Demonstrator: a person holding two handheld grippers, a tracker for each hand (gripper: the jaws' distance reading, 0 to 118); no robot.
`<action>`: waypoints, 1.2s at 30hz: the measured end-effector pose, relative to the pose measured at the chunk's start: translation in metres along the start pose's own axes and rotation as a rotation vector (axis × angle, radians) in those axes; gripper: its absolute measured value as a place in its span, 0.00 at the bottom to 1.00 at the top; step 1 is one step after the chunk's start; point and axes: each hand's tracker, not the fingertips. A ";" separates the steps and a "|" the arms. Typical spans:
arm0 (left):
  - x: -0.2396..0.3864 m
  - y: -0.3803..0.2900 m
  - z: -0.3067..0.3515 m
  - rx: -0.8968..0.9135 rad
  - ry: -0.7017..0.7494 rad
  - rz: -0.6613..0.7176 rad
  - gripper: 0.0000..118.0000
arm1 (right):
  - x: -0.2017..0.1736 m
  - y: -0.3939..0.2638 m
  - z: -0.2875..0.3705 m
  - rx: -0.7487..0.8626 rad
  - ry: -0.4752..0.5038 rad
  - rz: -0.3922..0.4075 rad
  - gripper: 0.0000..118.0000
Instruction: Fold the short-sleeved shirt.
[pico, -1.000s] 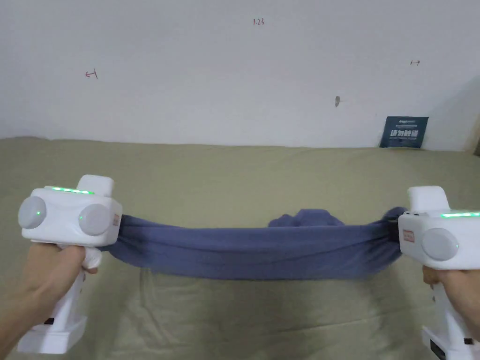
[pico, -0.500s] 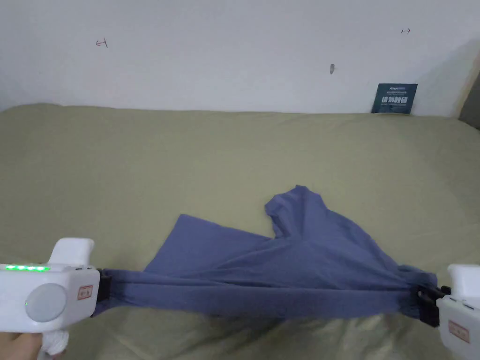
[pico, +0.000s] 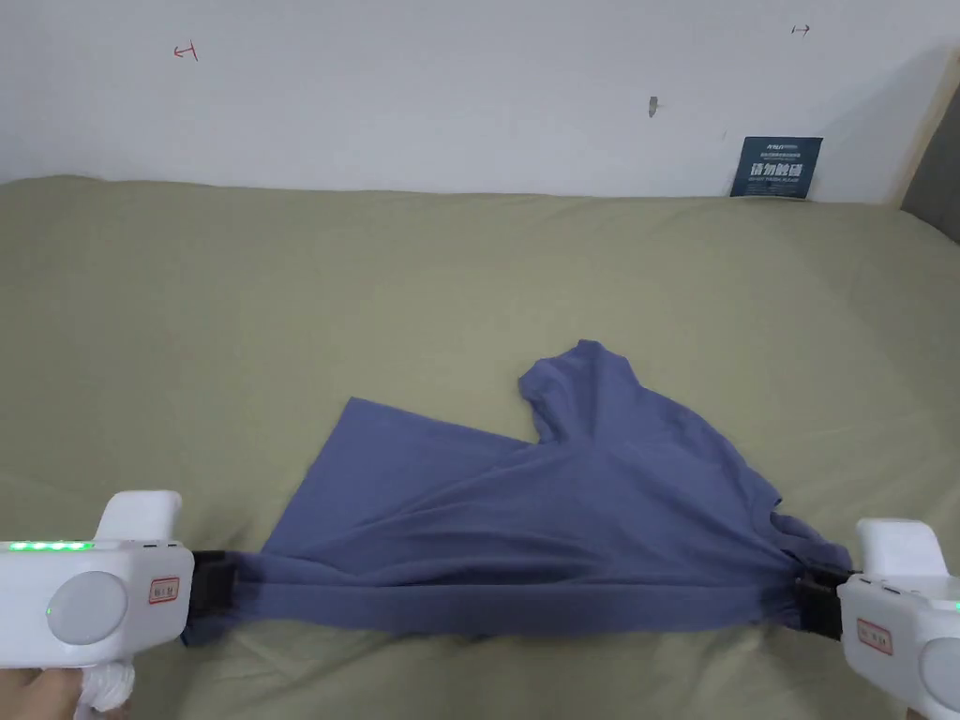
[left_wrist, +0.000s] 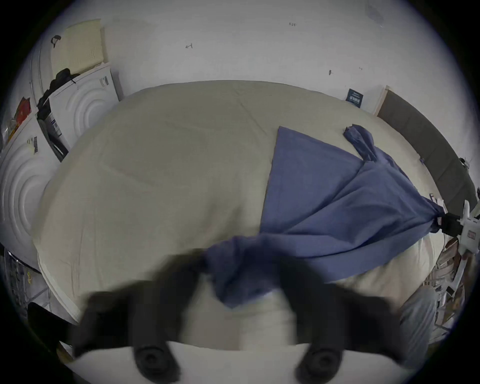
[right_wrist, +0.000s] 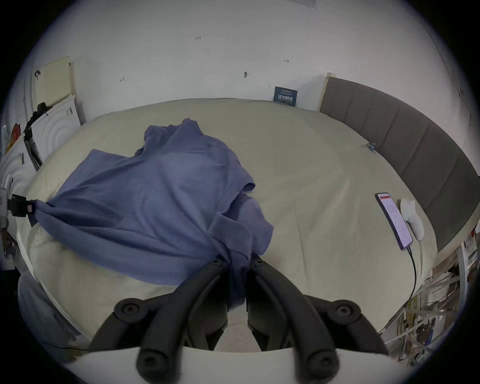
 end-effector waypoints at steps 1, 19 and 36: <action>0.000 0.000 0.001 -0.003 -0.006 0.003 0.96 | -0.005 0.005 0.006 0.007 -0.005 -0.010 0.90; -0.018 -0.025 0.041 0.095 -0.019 0.102 0.00 | -0.138 0.010 0.036 0.155 0.165 0.054 0.00; -0.053 0.014 -0.014 0.012 -0.069 0.195 0.89 | -0.155 -0.006 0.029 0.103 0.229 0.100 0.00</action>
